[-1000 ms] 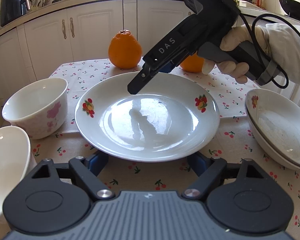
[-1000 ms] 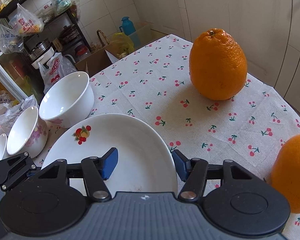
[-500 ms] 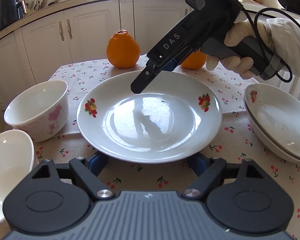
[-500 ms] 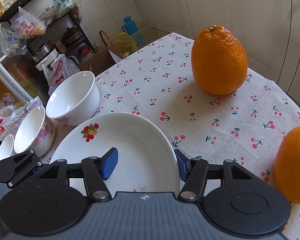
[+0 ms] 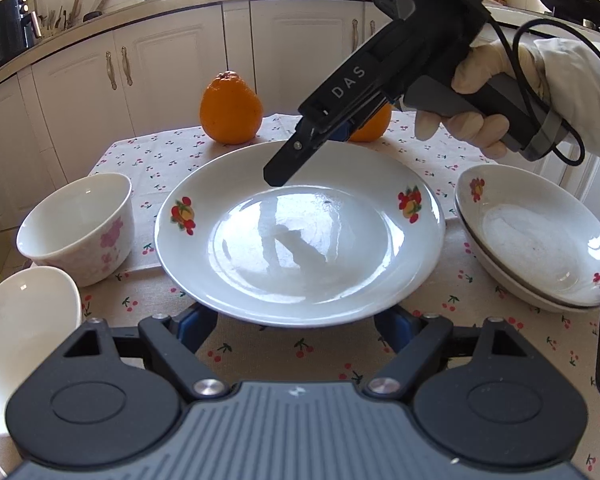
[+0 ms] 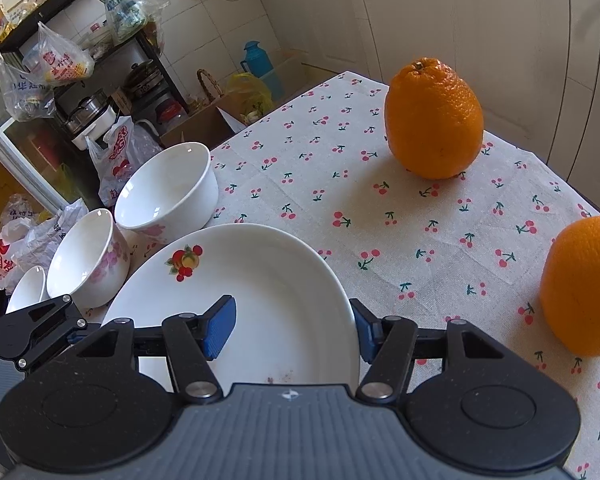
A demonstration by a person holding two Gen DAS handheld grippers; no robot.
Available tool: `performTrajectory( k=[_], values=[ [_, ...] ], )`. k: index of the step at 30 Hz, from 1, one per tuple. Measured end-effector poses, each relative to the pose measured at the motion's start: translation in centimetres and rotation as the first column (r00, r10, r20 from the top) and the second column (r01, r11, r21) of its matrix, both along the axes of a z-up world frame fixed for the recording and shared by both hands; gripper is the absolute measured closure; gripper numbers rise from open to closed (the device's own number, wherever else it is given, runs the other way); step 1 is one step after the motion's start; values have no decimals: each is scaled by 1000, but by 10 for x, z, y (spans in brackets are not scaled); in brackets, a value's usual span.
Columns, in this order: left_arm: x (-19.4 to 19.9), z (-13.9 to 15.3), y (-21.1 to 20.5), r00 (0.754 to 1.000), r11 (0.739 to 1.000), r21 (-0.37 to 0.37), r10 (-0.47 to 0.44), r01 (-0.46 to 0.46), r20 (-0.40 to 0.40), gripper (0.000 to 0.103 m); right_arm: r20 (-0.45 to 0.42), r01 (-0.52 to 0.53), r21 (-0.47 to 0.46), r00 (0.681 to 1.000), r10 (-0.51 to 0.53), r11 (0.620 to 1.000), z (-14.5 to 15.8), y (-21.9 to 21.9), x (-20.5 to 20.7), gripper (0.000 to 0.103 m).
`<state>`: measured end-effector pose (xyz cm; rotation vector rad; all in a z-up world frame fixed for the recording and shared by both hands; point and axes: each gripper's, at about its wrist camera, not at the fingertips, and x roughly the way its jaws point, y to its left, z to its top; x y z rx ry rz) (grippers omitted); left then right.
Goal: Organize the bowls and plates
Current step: 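Carry the held plate with the right tool toward the plate stack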
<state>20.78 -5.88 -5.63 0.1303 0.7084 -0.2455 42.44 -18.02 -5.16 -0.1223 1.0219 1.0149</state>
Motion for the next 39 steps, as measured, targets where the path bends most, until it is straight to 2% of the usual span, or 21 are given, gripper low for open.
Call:
performTrajectory(
  k=[24,39],
  values=[
    [-22,25,-22,992,992,6,-125,125,11,18,36,116,51,992,-118,992,31,-60,-51,37],
    [-33,24,-58,963,963,-6,-268,268,-5,18,58,254,57,965,-257,966,33,-121,-92,36]
  ],
)
